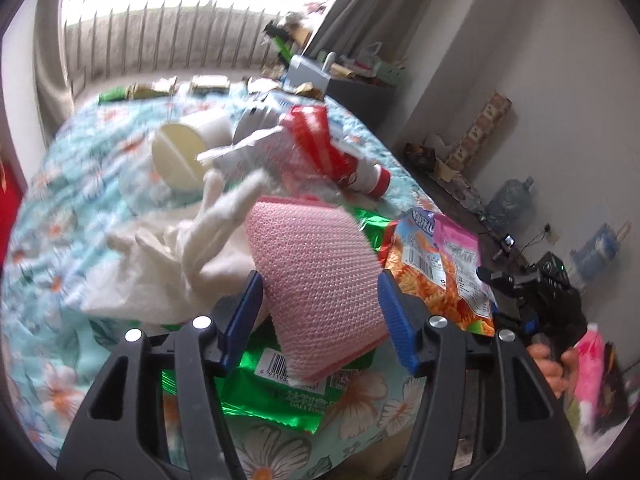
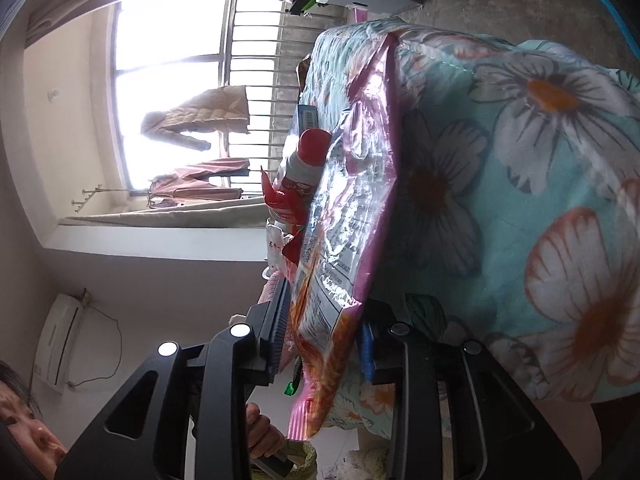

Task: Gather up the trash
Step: 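Close the left tool on the pink sponge while the right tool grips the pink snack bag, then carry sponge and snack bag to the blue wastebasket and release both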

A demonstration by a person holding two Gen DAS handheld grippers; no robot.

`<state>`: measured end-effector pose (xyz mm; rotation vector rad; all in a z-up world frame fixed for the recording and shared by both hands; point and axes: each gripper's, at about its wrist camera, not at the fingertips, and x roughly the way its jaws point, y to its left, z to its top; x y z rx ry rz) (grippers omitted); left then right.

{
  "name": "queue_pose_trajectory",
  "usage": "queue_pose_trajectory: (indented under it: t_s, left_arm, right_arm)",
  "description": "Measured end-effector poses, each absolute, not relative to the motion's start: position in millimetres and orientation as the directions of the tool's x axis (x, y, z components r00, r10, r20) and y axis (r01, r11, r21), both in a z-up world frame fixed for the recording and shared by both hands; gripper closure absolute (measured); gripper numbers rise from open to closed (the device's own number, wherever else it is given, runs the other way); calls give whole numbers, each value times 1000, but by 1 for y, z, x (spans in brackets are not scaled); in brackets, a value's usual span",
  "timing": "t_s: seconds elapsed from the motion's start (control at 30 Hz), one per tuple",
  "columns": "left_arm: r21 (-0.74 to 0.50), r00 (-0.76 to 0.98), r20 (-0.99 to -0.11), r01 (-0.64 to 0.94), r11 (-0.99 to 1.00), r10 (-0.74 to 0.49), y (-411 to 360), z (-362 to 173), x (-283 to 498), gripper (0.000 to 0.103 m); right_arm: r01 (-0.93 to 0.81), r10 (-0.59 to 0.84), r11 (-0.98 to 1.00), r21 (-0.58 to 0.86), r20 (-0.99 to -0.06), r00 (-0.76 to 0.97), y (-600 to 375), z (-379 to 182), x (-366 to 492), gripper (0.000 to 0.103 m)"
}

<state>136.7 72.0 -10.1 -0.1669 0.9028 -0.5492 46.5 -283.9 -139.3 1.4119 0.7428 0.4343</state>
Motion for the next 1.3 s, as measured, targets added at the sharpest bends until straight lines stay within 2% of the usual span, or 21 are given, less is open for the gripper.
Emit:
queue_pose_trajectory:
  t_s: [0.33, 0.4, 0.63, 0.8, 1.13, 1.3]
  left_arm:
    - [-414, 452, -735, 291, 863, -505, 74, -27, 153, 48]
    - [-418, 454, -737, 276, 866, -501, 76, -29, 154, 57]
    - [-400, 504, -703, 305, 865, -502, 80, -10, 142, 73]
    - [-392, 551, -648, 351, 851, -526, 83, 14, 127, 75]
    - [-371, 596, -536, 469, 801, -597, 57, 63, 104, 75]
    - [-326, 559, -539, 552, 768, -630, 7, 79, 108, 75]
  right_arm:
    - [157, 674, 168, 973, -229, 702, -280, -136, 49, 74]
    - [160, 669, 177, 971, -238, 704, -280, -135, 50, 79]
    - [123, 663, 163, 979, -200, 721, -286, -129, 46, 93]
    - [67, 640, 192, 979, -177, 748, -292, -110, 39, 97]
    - [-13, 570, 209, 978, -111, 814, -329, -89, 13, 97]
    - [-42, 512, 204, 978, -70, 856, -354, -88, -7, 97]
